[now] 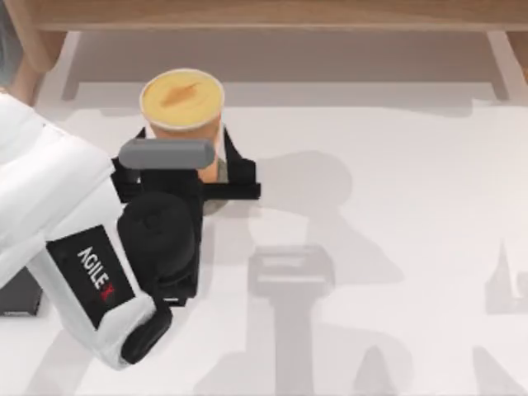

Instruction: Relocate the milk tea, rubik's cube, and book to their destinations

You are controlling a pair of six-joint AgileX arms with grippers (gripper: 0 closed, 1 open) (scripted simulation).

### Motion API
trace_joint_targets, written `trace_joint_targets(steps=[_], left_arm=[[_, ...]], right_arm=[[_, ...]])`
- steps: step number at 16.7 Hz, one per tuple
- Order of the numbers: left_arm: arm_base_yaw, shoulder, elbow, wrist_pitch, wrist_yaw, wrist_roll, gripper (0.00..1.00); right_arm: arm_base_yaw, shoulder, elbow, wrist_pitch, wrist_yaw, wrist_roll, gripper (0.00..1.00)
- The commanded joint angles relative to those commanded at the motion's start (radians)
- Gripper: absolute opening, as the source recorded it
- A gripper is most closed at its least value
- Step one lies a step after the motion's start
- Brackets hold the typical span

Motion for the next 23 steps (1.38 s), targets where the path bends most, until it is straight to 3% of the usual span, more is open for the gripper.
trace_joint_targets(steps=[5,14,23], left_arm=[[0.004,-0.012,0.0,-0.013,-0.002,0.001,1.0],[-0.034,-0.27,-0.06,-0.211,-0.042,0.002,1.0],[-0.003,-0.351,-0.076,-0.267,-0.01,0.003,1.0]], right_arm=[[0.0,0.0,0.0,0.0,0.0,0.0,1.0],[0.0,0.0,0.0,0.0,0.0,0.0,1.0],[0.0,0.0,0.0,0.0,0.0,0.0,1.0]])
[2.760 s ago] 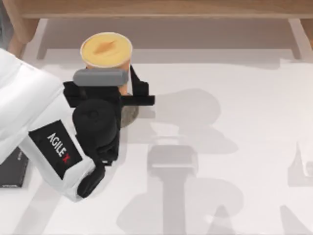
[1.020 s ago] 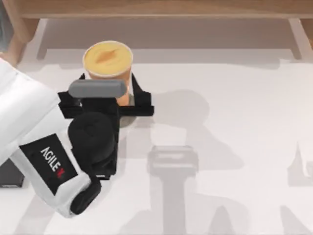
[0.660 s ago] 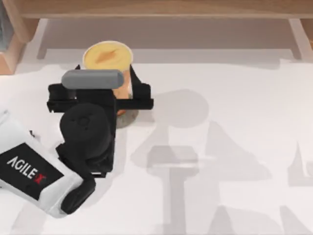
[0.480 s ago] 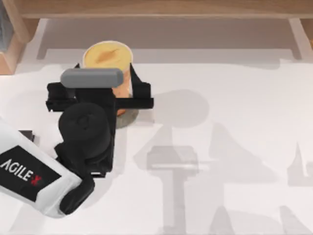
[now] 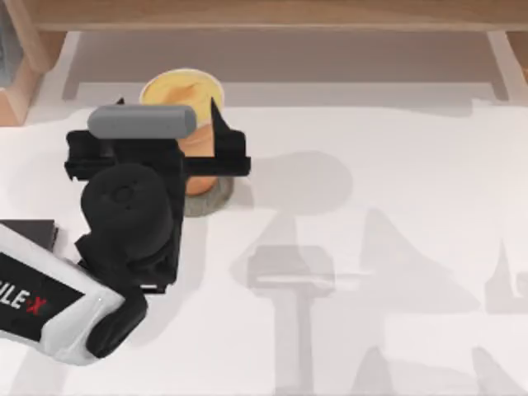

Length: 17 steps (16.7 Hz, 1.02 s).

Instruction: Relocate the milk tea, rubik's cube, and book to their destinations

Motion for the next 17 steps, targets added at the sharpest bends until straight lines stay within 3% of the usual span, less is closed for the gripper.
trace_joint_targets(steps=[7,17], left_arm=[[0.151,-0.407,-0.117,-0.287,0.134,0.002,1.0],[0.469,-1.284,-0.373,-0.911,0.432,-0.006,1.0]], right_arm=[[0.0,0.0,0.0,0.0,0.0,0.0,1.0],[0.0,0.0,0.0,0.0,0.0,0.0,1.0]])
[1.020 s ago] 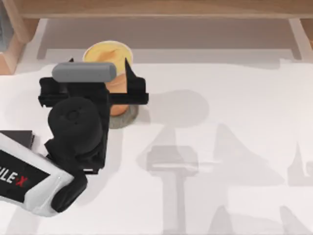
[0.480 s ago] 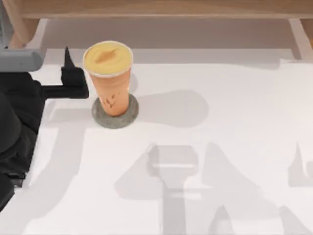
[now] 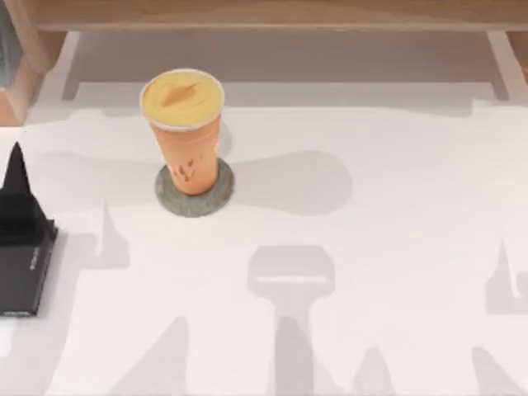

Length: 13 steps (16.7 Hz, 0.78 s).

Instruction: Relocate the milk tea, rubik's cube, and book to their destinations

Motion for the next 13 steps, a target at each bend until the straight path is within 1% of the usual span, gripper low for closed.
trace_joint_targets(steps=[3,6,9,13], left_arm=[[0.084,-0.249,-0.068,-0.17,0.081,-0.002,1.0],[0.147,-0.415,-0.119,-0.297,0.142,-0.004,1.0],[0.179,-0.49,-0.144,-0.357,0.173,-0.005,1.0],[0.181,-0.495,-0.146,-0.361,0.175,-0.005,1.0]], right_arm=[[0.0,0.0,0.0,0.0,0.0,0.0,1.0],[0.0,0.0,0.0,0.0,0.0,0.0,1.0],[0.0,0.0,0.0,0.0,0.0,0.0,1.0],[0.0,0.0,0.0,0.0,0.0,0.0,1.0]])
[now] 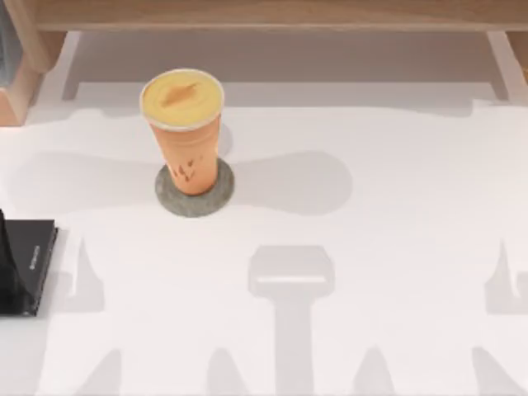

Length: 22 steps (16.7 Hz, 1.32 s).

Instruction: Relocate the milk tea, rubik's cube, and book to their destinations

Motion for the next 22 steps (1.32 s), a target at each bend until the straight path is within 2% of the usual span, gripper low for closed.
trace_joint_targets(steps=[3,7,17,22], left_arm=[[0.0,0.0,0.0,0.0,0.0,0.0,1.0],[0.0,0.0,0.0,0.0,0.0,0.0,1.0],[0.0,0.0,0.0,0.0,0.0,0.0,1.0],[0.0,0.0,0.0,0.0,0.0,0.0,1.0]], right_arm=[[-0.003,0.012,0.01,-0.011,0.0,-0.007,1.0],[-0.042,0.161,0.134,-0.139,0.0,-0.086,1.0],[-0.219,1.043,0.693,-0.741,0.003,-0.451,1.0],[-0.292,1.377,0.935,-0.985,0.003,-0.602,1.0]])
